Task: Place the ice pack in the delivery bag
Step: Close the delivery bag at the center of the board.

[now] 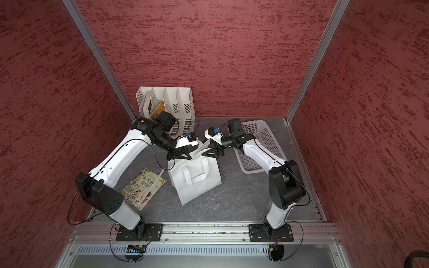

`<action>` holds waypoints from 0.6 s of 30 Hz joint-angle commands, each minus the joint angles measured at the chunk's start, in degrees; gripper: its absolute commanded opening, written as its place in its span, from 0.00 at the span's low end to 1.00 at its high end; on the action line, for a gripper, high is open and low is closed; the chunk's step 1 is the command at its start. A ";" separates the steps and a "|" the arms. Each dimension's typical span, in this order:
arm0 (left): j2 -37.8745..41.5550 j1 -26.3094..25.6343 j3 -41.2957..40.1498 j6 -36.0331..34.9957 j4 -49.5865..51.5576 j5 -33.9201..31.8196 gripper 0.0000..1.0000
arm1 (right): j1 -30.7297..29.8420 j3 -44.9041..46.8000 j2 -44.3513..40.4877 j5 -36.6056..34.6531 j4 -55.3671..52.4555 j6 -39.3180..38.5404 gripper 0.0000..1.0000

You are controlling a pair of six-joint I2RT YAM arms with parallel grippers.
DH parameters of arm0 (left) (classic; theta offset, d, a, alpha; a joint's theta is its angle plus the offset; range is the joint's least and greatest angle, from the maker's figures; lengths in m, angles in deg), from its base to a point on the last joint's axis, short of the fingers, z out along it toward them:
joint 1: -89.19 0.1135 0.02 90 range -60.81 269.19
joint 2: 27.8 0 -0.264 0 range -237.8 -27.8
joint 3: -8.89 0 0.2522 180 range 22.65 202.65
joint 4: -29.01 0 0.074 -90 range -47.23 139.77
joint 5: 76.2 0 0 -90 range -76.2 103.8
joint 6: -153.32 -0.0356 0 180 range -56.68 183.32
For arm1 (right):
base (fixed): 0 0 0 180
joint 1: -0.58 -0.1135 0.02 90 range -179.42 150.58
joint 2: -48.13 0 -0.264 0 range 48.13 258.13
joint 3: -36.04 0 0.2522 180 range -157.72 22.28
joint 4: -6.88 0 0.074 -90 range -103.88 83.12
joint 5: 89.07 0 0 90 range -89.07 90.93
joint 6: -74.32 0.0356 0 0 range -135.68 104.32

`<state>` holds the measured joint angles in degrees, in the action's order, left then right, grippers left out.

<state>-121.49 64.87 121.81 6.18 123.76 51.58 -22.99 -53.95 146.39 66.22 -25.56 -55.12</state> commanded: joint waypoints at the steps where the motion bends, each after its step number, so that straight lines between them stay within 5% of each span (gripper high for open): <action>1: 0.67 0.31 0.13 0.82 -1.66 -0.07 0.00 | 0.02 1.77 -2.46 0.04 -1.02 1.81 0.46; 10: -1.58 0.10 2.99 3.70 -3.88 -1.36 0.00 | -0.32 13.74 -12.85 -7.64 11.81 9.48 0.03; 12: -2.06 -0.23 3.78 4.57 -4.66 -2.47 0.00 | -0.37 16.02 -15.72 -10.04 13.69 11.38 0.00; 18: -2.05 -1.77 3.68 5.87 -6.60 -3.15 0.37 | -0.47 27.10 -25.97 -18.96 22.45 16.69 0.00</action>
<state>-123.21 64.15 124.82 11.14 118.91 48.49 -23.21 -29.01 123.72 52.74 -10.28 -42.20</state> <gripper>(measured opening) 0.350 0.060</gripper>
